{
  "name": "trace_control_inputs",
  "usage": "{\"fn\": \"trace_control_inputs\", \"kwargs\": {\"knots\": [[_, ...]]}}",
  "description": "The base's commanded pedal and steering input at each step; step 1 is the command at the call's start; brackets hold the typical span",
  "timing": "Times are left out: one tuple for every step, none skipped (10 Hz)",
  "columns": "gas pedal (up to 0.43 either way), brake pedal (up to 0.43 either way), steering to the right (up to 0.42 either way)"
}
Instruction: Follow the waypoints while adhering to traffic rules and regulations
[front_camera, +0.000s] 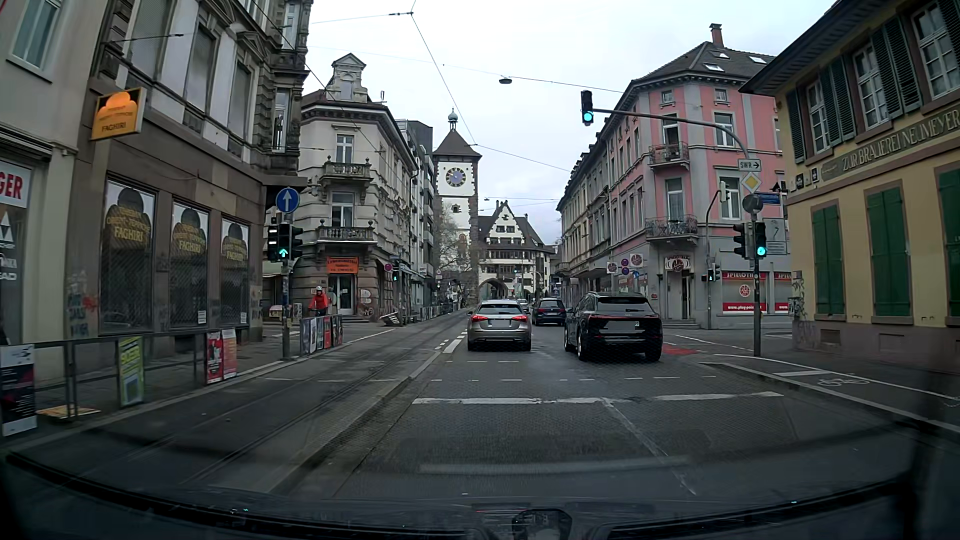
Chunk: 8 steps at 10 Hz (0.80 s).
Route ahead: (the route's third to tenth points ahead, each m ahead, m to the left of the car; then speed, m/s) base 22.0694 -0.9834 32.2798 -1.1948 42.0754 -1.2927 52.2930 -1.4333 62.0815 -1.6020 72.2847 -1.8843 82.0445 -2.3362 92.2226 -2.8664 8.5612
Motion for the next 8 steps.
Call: {"fn": "trace_control_inputs", "kwargs": {"knots": [[0.197, 0.0, 0.001], [0.22, 0.0, 0.0], [0.22, 0.0, 0.001], [0.22, 0.0, 0.0], [0.22, 0.0, -0.002], [0.22, 0.0, 0.0], [0.22, 0.0, 0.0], [0.22, 0.0, 0.0]]}}
